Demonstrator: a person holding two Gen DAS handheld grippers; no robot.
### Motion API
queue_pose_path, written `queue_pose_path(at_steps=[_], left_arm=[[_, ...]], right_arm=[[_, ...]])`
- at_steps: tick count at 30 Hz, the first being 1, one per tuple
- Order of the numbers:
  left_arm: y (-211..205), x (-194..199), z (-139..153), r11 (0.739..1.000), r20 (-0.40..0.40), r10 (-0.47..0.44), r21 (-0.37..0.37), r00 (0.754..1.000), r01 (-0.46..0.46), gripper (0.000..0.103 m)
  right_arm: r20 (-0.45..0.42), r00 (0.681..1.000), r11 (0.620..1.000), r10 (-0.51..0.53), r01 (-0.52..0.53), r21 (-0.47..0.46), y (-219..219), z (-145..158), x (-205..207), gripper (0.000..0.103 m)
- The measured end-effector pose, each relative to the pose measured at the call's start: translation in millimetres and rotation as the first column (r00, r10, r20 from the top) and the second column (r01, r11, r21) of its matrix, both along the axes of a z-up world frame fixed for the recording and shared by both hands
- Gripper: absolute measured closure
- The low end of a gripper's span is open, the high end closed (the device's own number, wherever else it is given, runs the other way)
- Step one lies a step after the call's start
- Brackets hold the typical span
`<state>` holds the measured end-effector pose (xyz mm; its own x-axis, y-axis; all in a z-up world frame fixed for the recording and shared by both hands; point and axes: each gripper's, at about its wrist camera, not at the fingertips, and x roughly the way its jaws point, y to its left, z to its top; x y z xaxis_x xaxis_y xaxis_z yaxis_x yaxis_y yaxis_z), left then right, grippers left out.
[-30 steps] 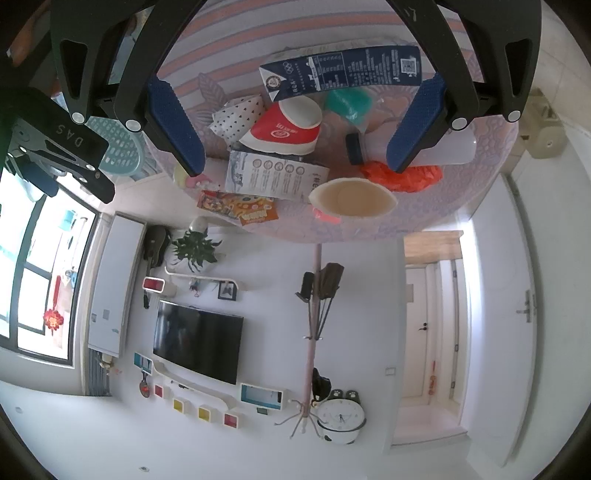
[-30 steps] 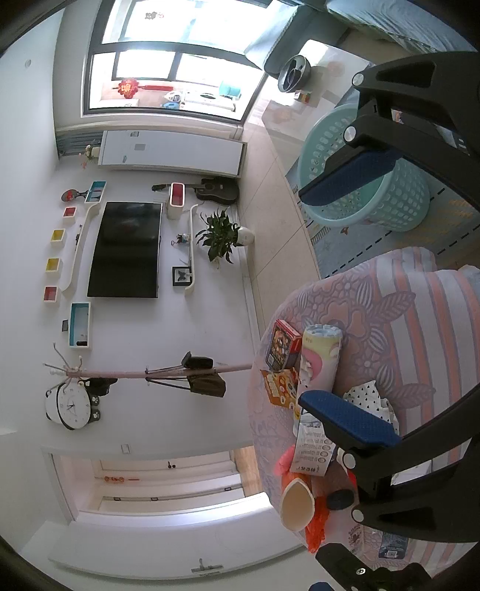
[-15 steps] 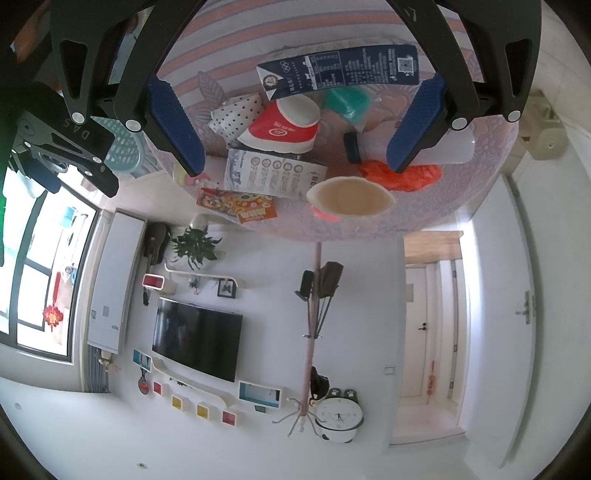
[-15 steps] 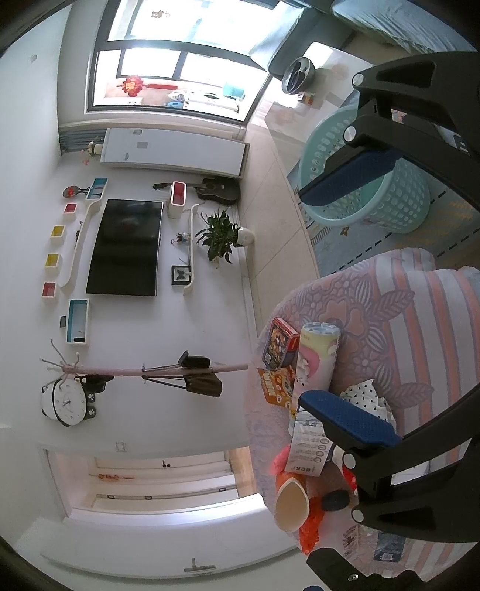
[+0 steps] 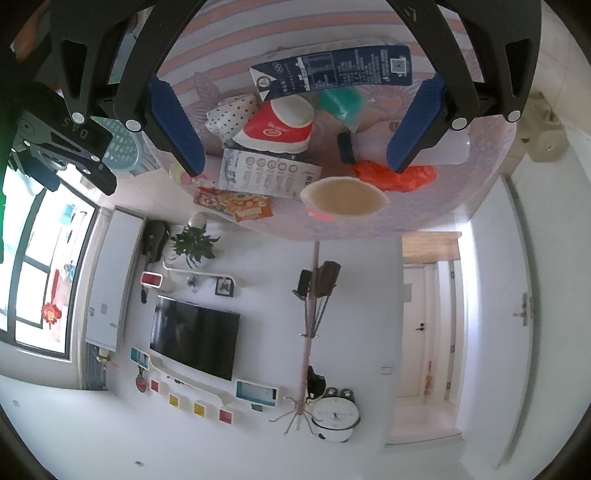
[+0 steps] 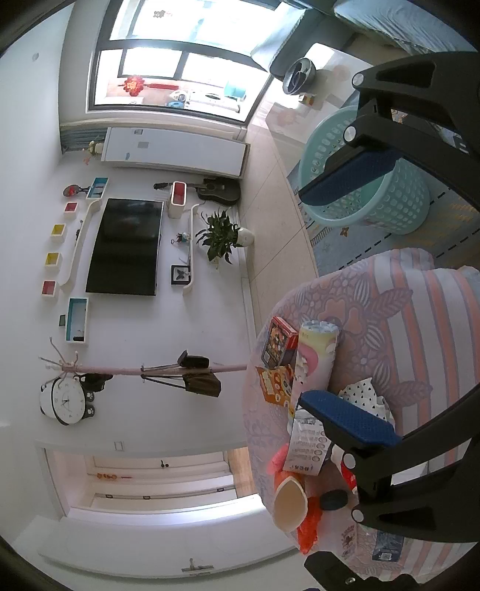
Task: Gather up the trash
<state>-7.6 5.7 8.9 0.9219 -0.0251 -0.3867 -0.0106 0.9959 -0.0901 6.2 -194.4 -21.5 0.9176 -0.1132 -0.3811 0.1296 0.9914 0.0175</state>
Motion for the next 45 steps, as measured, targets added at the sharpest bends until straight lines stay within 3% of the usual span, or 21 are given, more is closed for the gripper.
queue_pose_path(at_steps=[17,24,27,29,30,34,37,45], left_arm=[[18,-4,-1,0.999,0.007,0.030,-0.025,1.000,-0.030,0.007],[51,-10,4,0.997,0.025,0.075,-0.016,0.997,-0.074,0.007],[75,-13,9,0.995,0.038,0.103,0.001,0.994,-0.103,0.007],[99,-13,11,0.993,0.037,0.119,-0.015,0.992,-0.119,0.007],[107,-13,12,0.992,0.033,0.127,-0.023,0.991,-0.126,0.007],[143,1,3,0.993,-0.042,0.086,-0.079,0.995,-0.089,0.007],[159,20,-11,0.992,-0.120,0.026,-0.119,0.992,-0.040,0.008],[154,71,-32,0.994,-0.230,-0.077,-0.089,0.970,0.058,0.010]], right_arm=[[-0.003,1.000,1.000,0.005,-0.005,-0.003,5,-4,-4,0.007],[0.011,1.000,1.000,0.022,-0.022,-0.008,11,-1,-5,0.008],[0.014,0.999,0.999,0.048,-0.048,-0.012,15,1,-1,0.019],[0.003,0.997,0.997,0.073,-0.073,-0.017,20,0,3,0.034],[-0.010,0.995,0.995,0.101,-0.101,-0.013,22,-1,6,0.037],[-0.033,0.984,0.984,0.177,-0.178,-0.012,37,-3,18,0.059],[-0.049,0.971,0.972,0.233,-0.233,0.015,45,-3,28,0.062],[-0.069,0.970,0.972,0.234,-0.233,0.025,52,-4,46,0.062]])
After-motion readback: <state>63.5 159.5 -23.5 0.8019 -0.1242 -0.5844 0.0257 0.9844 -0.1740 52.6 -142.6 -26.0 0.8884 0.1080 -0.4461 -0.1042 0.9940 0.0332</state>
